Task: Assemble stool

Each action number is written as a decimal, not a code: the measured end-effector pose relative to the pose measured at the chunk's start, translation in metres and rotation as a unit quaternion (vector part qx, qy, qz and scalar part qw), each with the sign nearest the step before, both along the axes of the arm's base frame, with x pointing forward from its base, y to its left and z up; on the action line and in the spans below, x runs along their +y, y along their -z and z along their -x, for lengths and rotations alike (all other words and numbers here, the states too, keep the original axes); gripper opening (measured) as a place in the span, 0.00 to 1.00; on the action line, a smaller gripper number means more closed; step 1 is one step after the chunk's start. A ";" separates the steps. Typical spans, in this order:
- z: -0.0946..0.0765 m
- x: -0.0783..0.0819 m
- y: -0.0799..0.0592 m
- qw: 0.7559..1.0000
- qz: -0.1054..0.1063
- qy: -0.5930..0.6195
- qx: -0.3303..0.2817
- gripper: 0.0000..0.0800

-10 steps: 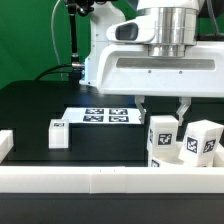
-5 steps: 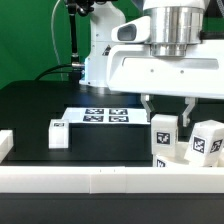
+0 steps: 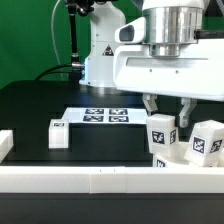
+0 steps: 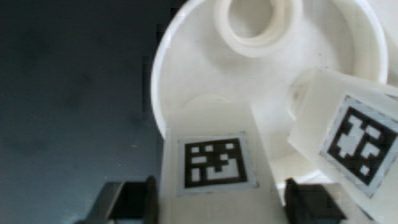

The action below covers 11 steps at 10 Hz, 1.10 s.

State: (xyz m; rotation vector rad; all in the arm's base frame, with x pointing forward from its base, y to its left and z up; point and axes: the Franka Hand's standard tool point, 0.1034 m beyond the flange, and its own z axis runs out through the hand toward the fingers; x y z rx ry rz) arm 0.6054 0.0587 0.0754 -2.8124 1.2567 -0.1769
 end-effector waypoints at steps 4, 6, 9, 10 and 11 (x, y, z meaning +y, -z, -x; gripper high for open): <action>0.000 0.002 0.000 0.982 -0.038 0.187 0.000 0.43; -0.001 0.004 -0.001 0.962 -0.050 0.267 0.000 0.43; -0.001 0.004 -0.002 0.936 -0.067 0.345 0.002 0.43; -0.001 0.004 -0.001 0.927 -0.073 0.368 0.002 0.43; -0.002 0.002 -0.001 0.900 -0.092 0.425 0.000 0.43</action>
Offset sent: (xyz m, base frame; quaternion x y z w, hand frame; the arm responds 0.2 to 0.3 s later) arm 0.0001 0.0075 -0.0001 0.0013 -0.0146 0.2673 0.9635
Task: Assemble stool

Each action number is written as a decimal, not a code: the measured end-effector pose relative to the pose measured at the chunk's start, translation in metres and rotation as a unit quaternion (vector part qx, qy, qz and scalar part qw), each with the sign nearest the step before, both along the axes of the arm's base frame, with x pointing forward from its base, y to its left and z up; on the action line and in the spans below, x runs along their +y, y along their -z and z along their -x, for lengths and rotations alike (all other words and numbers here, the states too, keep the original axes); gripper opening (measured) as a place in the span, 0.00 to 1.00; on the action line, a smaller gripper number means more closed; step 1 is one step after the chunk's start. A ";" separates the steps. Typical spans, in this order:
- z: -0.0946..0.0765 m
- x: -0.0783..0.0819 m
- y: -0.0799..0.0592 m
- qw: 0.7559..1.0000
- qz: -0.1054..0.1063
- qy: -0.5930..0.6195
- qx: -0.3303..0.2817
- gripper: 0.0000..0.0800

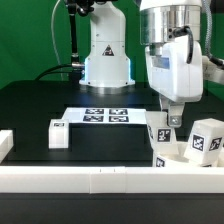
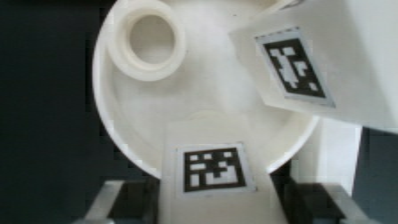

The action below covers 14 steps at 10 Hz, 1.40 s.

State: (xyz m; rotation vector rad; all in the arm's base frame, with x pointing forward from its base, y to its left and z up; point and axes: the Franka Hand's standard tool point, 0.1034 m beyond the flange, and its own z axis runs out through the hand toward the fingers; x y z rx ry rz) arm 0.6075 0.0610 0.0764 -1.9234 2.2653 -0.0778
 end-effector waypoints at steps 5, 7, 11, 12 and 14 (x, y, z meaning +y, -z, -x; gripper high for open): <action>0.005 0.002 0.003 0.978 -0.056 0.202 0.019 0.43; 0.006 0.004 0.003 0.969 -0.068 0.238 0.025 0.43; 0.006 0.008 0.003 0.958 -0.088 0.272 0.026 0.51; 0.006 0.009 0.003 0.965 -0.085 0.249 0.024 0.51; 0.006 0.005 -0.008 0.976 -0.081 0.201 0.013 0.78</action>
Offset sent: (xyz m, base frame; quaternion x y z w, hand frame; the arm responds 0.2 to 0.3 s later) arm -0.0051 -0.0079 -0.0086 -0.0287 0.0181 0.2957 0.9547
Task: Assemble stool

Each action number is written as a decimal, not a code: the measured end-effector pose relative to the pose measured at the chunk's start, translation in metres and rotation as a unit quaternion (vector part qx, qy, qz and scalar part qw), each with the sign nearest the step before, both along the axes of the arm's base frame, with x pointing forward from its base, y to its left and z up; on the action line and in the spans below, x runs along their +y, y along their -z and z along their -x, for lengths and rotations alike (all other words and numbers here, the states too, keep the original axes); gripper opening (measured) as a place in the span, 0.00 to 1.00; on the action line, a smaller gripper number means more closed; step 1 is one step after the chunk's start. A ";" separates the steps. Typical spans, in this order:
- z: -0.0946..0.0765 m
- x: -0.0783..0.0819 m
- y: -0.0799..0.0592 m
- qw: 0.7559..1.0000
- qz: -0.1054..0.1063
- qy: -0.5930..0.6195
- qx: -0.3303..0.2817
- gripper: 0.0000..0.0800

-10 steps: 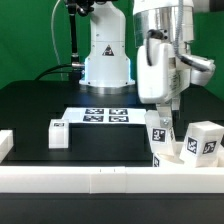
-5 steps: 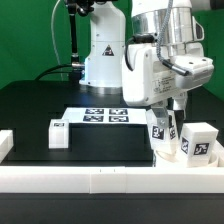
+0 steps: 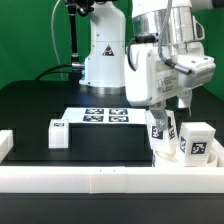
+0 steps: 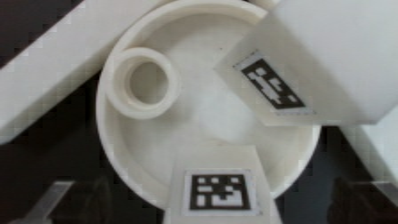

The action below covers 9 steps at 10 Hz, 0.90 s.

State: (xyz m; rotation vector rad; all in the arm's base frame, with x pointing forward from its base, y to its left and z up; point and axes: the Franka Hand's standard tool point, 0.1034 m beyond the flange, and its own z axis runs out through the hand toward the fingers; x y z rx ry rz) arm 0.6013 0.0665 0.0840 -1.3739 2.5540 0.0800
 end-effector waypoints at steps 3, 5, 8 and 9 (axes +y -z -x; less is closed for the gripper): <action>0.008 -0.016 -0.023 0.997 0.011 -0.069 -0.023 0.81; 0.009 -0.020 -0.025 0.998 0.011 -0.064 -0.024 0.81; 0.010 -0.019 -0.023 0.998 0.011 -0.065 -0.023 0.81; 0.010 -0.021 -0.023 0.995 0.017 -0.090 -0.026 0.81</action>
Offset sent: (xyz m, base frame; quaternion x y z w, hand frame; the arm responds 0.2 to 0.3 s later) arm -0.0223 -0.0271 0.0278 -0.0115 -0.0282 0.0346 0.9989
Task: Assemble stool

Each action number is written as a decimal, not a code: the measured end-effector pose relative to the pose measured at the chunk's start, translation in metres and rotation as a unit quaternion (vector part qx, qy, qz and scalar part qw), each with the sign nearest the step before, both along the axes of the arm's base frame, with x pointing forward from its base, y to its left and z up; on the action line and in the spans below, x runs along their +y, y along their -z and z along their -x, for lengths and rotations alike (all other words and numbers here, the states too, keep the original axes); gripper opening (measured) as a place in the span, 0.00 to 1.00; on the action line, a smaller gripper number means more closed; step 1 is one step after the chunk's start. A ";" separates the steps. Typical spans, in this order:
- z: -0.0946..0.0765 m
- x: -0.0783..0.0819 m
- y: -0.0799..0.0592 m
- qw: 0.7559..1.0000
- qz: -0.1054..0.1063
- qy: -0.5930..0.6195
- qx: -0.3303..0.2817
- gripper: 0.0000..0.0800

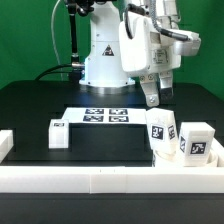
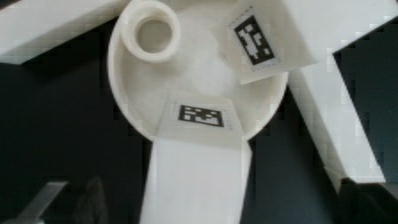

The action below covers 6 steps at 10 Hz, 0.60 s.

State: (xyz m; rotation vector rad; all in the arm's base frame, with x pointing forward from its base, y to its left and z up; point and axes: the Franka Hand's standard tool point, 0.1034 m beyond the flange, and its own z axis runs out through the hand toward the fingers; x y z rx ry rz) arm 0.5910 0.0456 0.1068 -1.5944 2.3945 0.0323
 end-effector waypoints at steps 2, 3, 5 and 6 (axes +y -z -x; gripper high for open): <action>0.004 -0.021 -0.001 0.993 0.024 -0.113 -0.018 0.81; 0.008 -0.035 -0.002 0.989 0.033 -0.143 -0.024 0.81; 0.013 -0.061 -0.001 0.981 0.046 -0.184 -0.031 0.81; 0.013 -0.072 0.001 0.984 0.048 -0.170 -0.034 0.81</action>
Offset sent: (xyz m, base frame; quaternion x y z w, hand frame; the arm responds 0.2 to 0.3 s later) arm -0.0220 -0.0471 0.0055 0.0175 -0.0121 -0.1064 0.9941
